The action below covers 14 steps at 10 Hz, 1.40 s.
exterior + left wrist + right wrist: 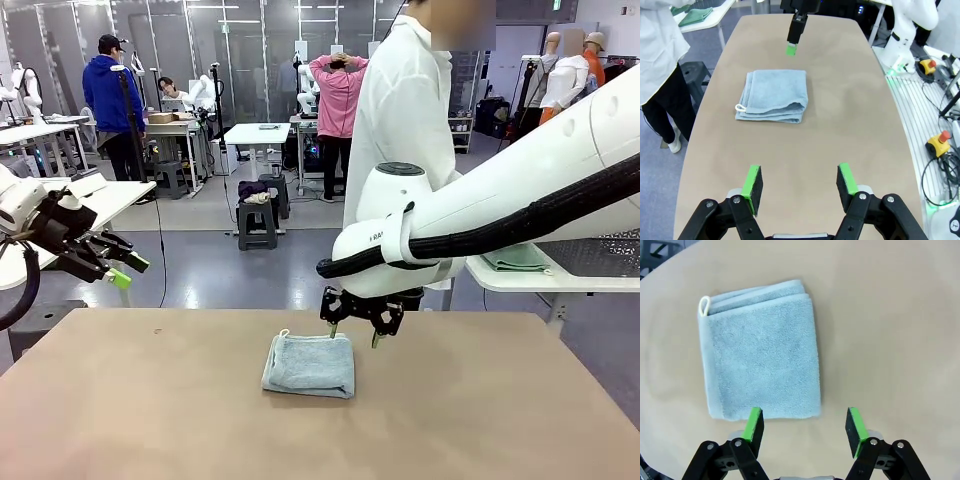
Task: Fold the towels and place them in the basket.
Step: When a person lays out a Towel with hook on the table, fold it in half twice, then place the folded Towel with hook on the right side of the table.
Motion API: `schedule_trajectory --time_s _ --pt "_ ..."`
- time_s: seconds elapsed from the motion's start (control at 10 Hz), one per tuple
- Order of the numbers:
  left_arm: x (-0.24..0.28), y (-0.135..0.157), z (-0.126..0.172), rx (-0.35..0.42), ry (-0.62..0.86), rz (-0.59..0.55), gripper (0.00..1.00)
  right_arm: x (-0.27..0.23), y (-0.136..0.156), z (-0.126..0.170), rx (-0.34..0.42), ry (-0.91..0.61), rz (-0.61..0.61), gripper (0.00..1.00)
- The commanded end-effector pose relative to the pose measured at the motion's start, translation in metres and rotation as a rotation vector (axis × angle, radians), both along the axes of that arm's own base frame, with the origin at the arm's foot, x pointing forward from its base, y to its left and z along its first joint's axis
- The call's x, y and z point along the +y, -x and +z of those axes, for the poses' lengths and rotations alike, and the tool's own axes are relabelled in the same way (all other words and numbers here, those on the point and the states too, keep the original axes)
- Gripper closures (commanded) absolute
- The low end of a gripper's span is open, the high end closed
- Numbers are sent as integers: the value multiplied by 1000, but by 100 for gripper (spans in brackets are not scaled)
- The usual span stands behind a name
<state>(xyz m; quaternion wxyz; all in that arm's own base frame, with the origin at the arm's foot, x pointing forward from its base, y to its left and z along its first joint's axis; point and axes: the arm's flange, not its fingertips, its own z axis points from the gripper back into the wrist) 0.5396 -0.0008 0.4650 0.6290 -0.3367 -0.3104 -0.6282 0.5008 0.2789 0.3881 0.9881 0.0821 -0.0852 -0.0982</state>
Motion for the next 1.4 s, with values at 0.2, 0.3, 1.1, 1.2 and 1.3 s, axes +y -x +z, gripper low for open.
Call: schedule_trajectory --time_s 0.2,0.3,1.1,1.2,1.3 --pt "0 1 3 -1 -16 4 25 0 0 0 0 0 0 17" --pt "0 1 3 -1 -16 4 25 0 0 0 0 0 0 17" --pt "0 1 3 -1 -16 4 25 0 0 0 0 0 0 17" --pt "0 1 3 -1 -16 4 25 0 0 0 0 0 0 17" --pt "0 1 3 -1 -16 4 25 -1 0 0 5 6 4 17"
